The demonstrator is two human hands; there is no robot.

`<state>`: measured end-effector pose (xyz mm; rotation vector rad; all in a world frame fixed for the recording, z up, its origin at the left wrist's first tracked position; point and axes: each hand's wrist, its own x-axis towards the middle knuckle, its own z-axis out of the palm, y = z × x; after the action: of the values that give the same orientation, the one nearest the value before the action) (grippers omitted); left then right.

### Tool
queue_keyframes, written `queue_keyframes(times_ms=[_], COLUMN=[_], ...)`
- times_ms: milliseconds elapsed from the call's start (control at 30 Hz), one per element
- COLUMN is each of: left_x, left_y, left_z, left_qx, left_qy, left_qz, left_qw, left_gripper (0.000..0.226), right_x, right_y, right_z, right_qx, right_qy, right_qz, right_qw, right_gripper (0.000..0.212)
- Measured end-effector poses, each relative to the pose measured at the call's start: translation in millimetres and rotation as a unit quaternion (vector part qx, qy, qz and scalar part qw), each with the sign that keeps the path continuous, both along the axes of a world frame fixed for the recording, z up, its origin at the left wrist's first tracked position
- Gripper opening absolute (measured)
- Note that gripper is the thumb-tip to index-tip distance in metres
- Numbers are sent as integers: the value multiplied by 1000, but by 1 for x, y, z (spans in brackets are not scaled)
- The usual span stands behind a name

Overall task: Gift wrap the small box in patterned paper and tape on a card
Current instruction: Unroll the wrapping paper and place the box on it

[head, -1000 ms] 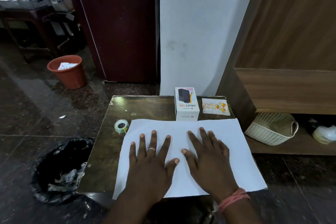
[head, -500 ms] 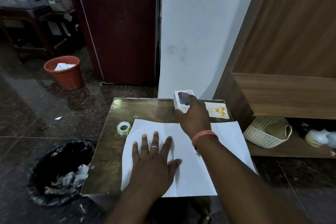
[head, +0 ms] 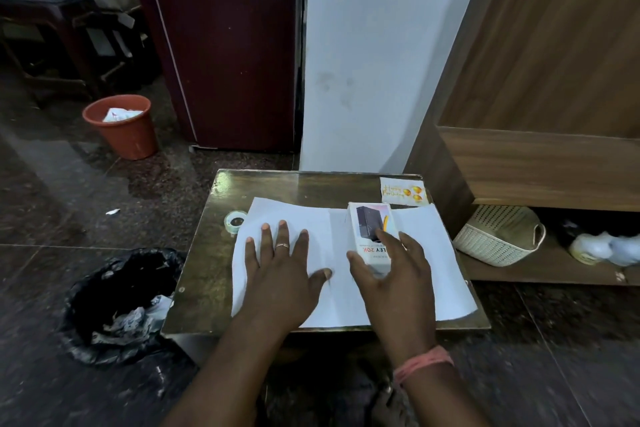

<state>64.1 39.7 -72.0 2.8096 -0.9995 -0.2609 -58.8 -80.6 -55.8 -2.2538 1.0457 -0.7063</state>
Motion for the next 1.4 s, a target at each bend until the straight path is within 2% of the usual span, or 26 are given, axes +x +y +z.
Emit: queue_keyframes(times_ms=[367,733,867,1033,1100,1233,1400], left_x=[-3,-2,-1,-2,-3,-13,-30], left_y=[1,11,13,11,8,-4,-18], left_z=[0,5,3,4,7,14,14], left_qx=[15,8,0,-9,-51,-243,-298], left_qy=[9,9,17,5,-12,13,52], left_qz=[25,69,76,84,86,60,37], left_qw=[1000,998,997,996,995,968,952], left_gripper=[79,90,92,92,88,61,52], right_x=[-8,-16,-20,-24,-23,-23,-24], right_y=[7,-3,-8,-13,-14,-16,-22], right_z=[-4,3,5,13,14,12,9], right_qx=[27,73,71,95,82,81,72], right_qy=[-43,-71,-50,-97,-108,-90,-92], right_qz=[28,25,21,15,13,11,6], right_qw=[998,995,996,991,991,993,993], right_gripper=[54,62,65,58,58,62,62])
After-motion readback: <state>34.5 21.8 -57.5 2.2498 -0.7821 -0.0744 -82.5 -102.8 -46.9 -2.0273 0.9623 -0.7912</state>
